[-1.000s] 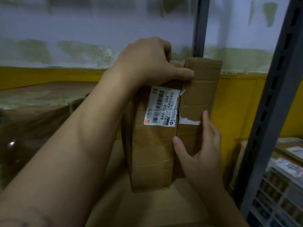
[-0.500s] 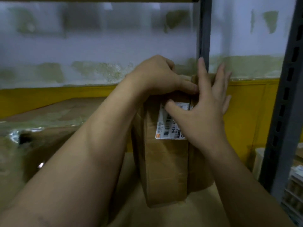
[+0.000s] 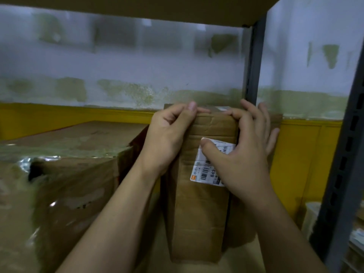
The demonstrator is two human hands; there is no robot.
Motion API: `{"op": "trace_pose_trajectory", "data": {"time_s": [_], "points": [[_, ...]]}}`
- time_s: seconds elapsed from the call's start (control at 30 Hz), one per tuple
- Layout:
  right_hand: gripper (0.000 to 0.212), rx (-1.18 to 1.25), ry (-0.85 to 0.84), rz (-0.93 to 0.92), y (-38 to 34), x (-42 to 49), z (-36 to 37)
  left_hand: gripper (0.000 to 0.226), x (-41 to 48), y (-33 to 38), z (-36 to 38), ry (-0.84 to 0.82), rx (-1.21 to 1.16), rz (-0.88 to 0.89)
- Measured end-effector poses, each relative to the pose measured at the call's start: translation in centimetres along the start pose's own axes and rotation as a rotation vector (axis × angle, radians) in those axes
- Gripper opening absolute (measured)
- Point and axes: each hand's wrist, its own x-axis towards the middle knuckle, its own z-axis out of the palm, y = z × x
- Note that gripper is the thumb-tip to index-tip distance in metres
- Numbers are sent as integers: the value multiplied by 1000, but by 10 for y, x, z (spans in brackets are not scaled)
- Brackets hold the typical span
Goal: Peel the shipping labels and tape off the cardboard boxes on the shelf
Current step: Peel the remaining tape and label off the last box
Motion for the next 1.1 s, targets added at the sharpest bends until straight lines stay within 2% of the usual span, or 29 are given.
{"op": "trace_pose_trajectory", "data": {"time_s": [0.07, 0.17, 0.27, 0.57, 0.77, 1.1], "points": [[50, 5, 2, -3, 0, 0, -1, 27, 0, 0, -4, -29, 53, 26], [49, 6, 17, -3, -2, -2, 0, 27, -2, -5, -2, 33, 114, 82], [49, 17, 42, -1, -5, -4, 2, 27, -4, -10, 3, 92, 118, 129], [49, 35, 78, 78, -15, -1, 7, 30, -6, -19, 6, 123, 131, 230], [44, 21, 145, 107, -28, -2, 17, 34, -6, -22, 5, 140, 130, 230], [41, 139, 143, 218, -37, 5, 24, 33, -3, -22, 9, 164, 203, 248]]}}
